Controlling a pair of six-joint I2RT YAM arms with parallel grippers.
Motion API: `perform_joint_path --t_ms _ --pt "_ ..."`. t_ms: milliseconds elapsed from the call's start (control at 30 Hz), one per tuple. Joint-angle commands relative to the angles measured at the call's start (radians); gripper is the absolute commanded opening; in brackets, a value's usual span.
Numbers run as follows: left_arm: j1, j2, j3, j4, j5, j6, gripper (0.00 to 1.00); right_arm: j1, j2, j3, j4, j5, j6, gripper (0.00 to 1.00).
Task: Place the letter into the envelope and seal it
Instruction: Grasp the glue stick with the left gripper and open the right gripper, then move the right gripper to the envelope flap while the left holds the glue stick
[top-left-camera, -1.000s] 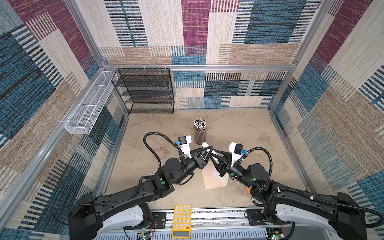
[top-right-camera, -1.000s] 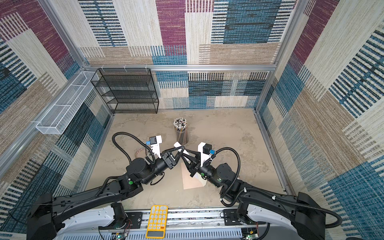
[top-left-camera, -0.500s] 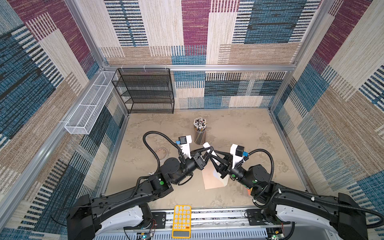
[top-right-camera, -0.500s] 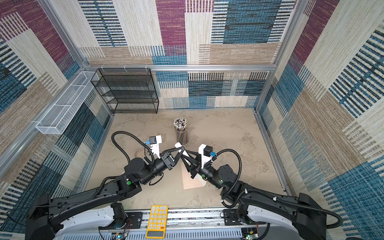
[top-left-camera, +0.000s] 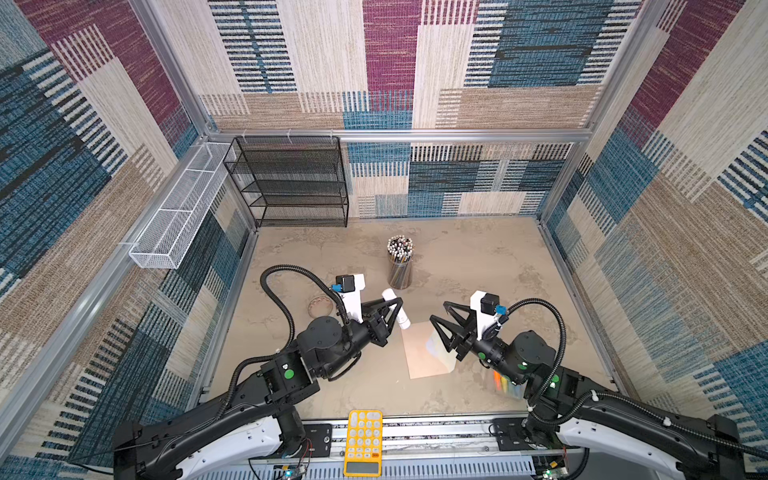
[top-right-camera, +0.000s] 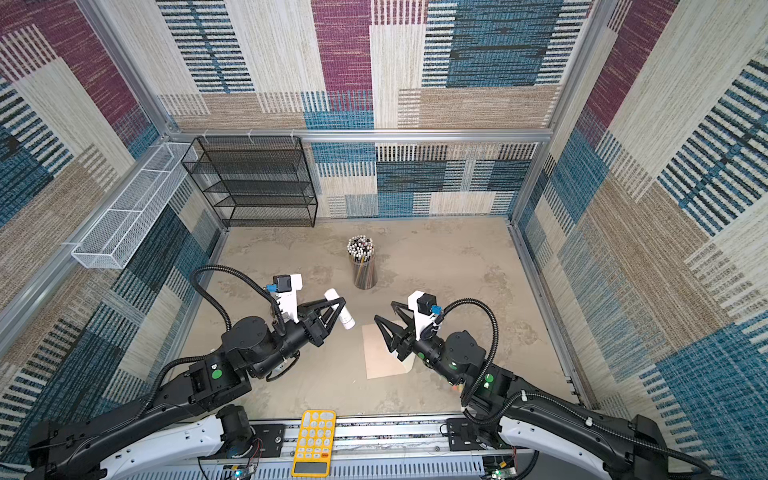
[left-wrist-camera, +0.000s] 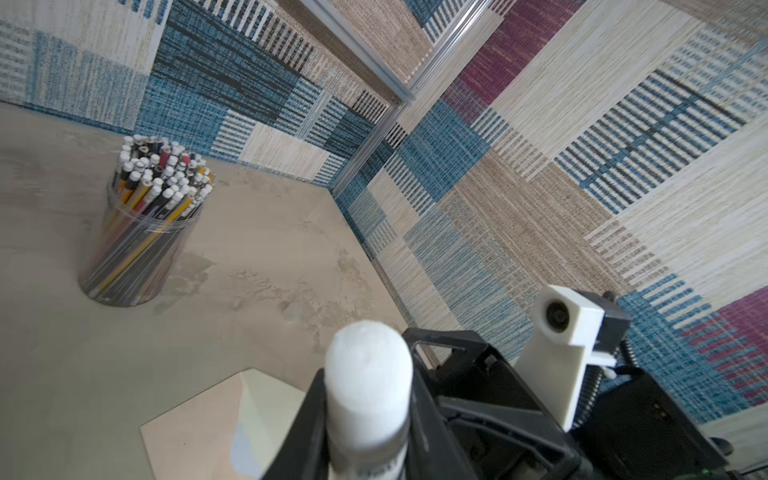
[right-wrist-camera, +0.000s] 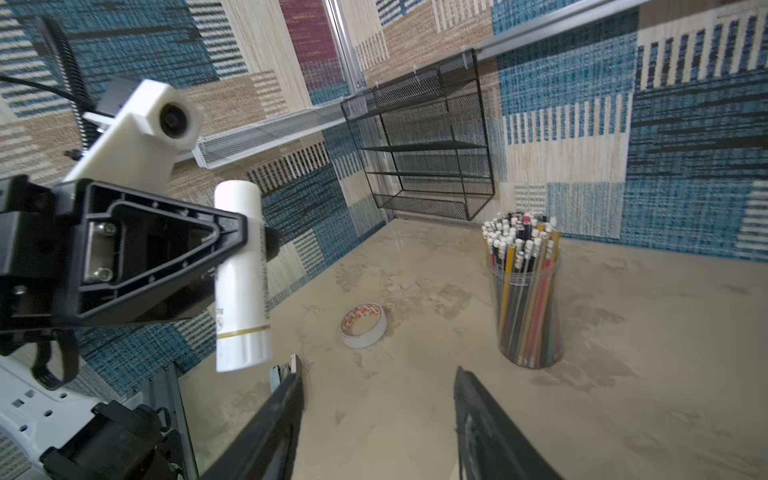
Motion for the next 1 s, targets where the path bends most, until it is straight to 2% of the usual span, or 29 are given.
perform_joint_path --t_ms 0,67,200,300,400,700,967 --pt "0.001 -0.01 0.009 -0.179 0.001 0.046 0.12 -0.001 0.019 0.048 -0.295 0.165 0.089 0.61" --pt "0.001 -0.007 -0.004 -0.209 0.027 0.041 0.11 -0.005 0.057 0.072 -0.392 0.193 0.131 0.61" --pt "0.0 0.011 -0.054 -0.207 0.103 0.018 0.11 -0.043 0.145 0.127 -0.583 0.215 0.299 0.58" --pt "0.001 0.032 -0.087 -0.205 0.145 0.001 0.11 -0.107 0.196 0.165 -0.696 0.181 0.398 0.57" --pt "0.0 0.05 -0.125 -0.182 0.176 -0.015 0.11 -0.174 0.21 0.177 -0.749 0.131 0.438 0.54" --pt "0.001 0.088 -0.201 -0.115 0.185 -0.069 0.1 -0.369 0.298 0.187 -0.778 -0.063 0.401 0.44" --pt "0.001 0.118 -0.211 -0.088 0.198 -0.084 0.1 -0.504 0.371 0.18 -0.76 -0.147 0.371 0.23"
